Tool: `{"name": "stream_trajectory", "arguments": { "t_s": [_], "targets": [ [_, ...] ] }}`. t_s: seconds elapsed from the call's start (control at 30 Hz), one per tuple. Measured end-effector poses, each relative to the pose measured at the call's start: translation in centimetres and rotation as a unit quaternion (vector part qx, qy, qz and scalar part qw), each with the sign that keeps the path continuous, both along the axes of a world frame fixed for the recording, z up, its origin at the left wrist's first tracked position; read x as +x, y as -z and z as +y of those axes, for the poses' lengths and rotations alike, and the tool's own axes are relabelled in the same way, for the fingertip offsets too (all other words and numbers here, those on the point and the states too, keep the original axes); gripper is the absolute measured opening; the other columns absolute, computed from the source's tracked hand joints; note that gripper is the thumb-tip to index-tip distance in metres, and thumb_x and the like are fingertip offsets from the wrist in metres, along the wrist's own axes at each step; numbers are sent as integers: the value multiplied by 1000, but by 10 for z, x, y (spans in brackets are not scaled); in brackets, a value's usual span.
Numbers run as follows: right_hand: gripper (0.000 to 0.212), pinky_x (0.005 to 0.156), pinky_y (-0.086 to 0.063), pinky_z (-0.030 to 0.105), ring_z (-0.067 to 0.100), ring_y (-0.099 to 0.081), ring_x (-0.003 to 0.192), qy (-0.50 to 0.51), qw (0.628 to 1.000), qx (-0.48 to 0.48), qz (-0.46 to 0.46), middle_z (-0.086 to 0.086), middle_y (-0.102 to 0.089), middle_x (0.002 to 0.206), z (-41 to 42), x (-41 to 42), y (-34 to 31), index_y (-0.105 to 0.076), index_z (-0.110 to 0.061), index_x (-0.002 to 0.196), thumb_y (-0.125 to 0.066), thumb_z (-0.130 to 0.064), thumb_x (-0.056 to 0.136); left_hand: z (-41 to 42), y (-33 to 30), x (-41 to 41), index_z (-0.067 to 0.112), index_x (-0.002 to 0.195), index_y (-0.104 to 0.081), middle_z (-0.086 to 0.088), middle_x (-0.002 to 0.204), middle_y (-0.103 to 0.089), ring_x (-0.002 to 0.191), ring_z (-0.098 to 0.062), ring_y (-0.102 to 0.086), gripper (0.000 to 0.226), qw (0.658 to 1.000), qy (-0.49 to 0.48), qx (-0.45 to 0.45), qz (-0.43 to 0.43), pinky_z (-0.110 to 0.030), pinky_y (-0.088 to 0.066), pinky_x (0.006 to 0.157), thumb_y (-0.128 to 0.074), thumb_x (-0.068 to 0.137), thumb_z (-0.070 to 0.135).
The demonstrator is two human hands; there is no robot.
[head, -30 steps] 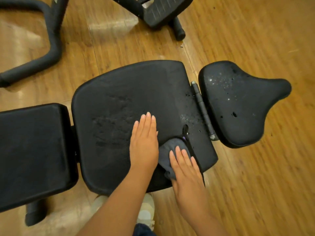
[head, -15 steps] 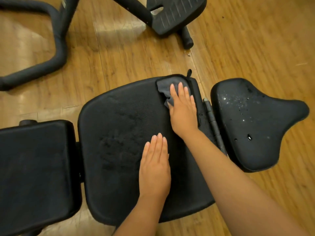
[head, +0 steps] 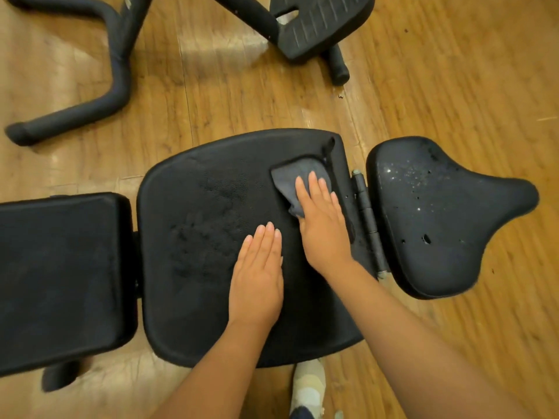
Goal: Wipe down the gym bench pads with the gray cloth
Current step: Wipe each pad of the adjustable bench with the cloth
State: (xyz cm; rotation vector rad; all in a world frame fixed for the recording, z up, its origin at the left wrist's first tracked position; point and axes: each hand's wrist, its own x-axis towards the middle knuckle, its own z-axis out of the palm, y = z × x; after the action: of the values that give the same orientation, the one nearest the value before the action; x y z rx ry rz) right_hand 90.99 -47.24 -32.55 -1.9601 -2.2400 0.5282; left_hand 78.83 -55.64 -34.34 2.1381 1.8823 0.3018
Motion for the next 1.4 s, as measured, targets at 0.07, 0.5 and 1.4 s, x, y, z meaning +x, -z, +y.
{"name": "stream_trajectory", "arguments": {
  "t_s": [0.07,0.5,1.4],
  "targets": [
    [71,117,-6,35,22,-8,144,-3,1000,-1,-6,7,-12,157,-45,10,-2,-17,-18,149,-52,-5,88,0,-2,0,-1,134,-45,-16,141,-45,133,-26,-39,45,1000,-2,3,-11,-36,-16,114,-26,98,18],
    [83,109,-12,34,23,-30,131,-41,998,-55,-11,8,-33,147,-171,34,-1,-38,-17,138,-66,-17,60,2,1,2,-2,133,-47,-17,139,-47,132,-27,-41,46,1000,-17,17,2,-32,-14,114,-31,93,14],
    [68,118,-3,33,20,0,144,-40,999,-14,2,5,-3,158,-5,49,3,-8,-22,149,-47,-11,94,2,1,2,1,134,-47,-14,141,-46,134,-22,-34,46,1000,-10,7,-8,-36,-20,114,-35,91,13]
  ]
}}
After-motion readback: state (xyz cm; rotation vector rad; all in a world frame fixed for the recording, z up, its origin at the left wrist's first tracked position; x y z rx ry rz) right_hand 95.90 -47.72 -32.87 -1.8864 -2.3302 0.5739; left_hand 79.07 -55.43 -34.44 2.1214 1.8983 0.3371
